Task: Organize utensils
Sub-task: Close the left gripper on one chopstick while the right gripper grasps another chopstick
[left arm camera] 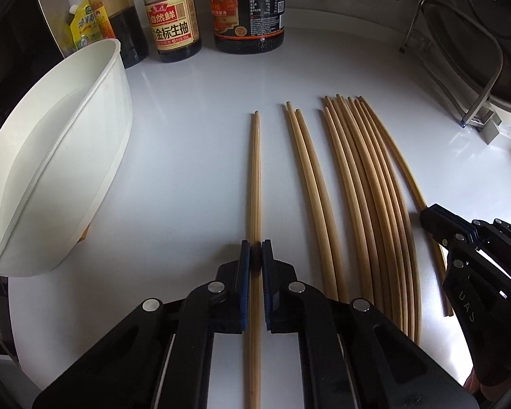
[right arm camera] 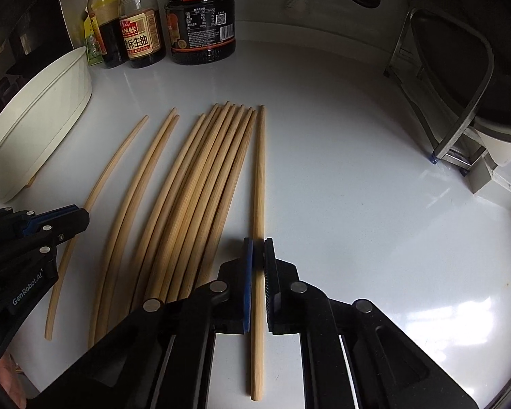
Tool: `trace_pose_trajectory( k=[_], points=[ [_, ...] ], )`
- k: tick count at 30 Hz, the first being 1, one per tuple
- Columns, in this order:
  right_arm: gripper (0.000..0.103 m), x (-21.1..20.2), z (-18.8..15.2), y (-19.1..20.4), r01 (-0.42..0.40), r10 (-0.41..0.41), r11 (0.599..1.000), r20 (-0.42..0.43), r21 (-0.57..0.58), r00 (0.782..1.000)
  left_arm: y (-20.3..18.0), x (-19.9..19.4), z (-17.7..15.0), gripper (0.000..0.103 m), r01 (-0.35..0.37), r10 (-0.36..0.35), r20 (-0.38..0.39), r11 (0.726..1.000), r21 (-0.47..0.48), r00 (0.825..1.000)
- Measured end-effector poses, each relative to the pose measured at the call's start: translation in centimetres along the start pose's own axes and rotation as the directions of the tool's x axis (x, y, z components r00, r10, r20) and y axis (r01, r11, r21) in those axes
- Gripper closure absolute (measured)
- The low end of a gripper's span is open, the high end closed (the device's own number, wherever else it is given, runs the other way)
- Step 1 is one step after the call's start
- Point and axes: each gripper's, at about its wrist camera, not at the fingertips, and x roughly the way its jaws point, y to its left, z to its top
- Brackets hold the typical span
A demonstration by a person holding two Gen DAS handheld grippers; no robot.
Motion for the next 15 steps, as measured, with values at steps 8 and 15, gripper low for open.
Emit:
trace_pose_trajectory(
  k=[8, 15],
  points=[
    [0.097, -1.4, 0.1, -1.6, -0.08, 0.079, 0.99, 0.01, 0.113, 0.997, 1.0, -0.9, 0.5, 0.096, 0.052, -0.052, -0.009, 0.999, -0.016, 0.999],
    [0.097, -6.0, 2.9, 0.2, -0.105, 0.099, 0.99, 0.073, 0.09, 0.992, 2.7, -5.3, 2.7, 0.096, 0.095, -0.094, 0.062, 0.995, -0.014, 0.994]
  ],
)
